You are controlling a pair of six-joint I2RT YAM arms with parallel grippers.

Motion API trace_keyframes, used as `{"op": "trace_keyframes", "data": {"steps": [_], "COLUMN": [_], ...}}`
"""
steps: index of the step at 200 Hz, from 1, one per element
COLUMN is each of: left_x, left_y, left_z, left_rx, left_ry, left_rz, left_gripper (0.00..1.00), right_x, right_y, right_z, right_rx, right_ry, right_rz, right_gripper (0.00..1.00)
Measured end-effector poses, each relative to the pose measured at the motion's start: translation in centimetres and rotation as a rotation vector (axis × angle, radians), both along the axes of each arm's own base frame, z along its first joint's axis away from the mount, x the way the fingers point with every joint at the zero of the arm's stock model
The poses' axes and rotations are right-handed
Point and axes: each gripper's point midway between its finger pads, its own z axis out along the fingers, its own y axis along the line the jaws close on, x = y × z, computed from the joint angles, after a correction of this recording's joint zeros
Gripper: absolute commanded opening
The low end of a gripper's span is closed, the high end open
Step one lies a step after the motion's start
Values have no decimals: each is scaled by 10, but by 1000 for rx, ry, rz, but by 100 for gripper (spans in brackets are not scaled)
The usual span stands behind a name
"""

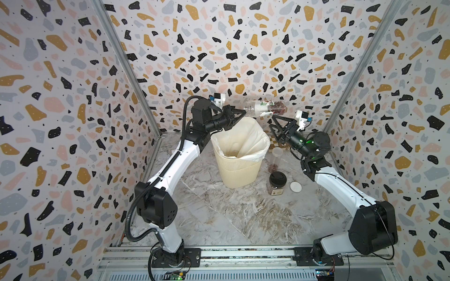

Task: Empty the moldy dried flower tea in the jars
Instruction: Pour the moldy dried flower tea into the trash bin.

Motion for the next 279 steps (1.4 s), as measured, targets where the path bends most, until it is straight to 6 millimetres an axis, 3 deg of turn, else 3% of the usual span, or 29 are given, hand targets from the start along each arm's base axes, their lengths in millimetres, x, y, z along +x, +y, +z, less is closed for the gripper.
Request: {"op": "trace_keyframes", "data": {"steps": [93,140,190,248,279], "left_x": [5,4,1,-2,-3], "left_y": [-1,-5,-10,-12,-12], "left_z": [-23,-37,-41,-37,-37], "left_rx": [-9,-12,-14,-20,-21], "left_ry": [58,86,88,73,72], "left_rz": [12,4,-7,-16,-18], "left_gripper": [0,0,0,0,0], "right_x": [51,62,63,66,66], "right_y": [-2,0,0,2,2], "right_z": [-5,-2,4,-1,-1], "right_rx": [150,183,211,218,214], "right_ry": [69,81,83,103,102], "right_rz": [-59,-72,-78,-75,-79], "right_gripper": [100,98,87,60,57]}}
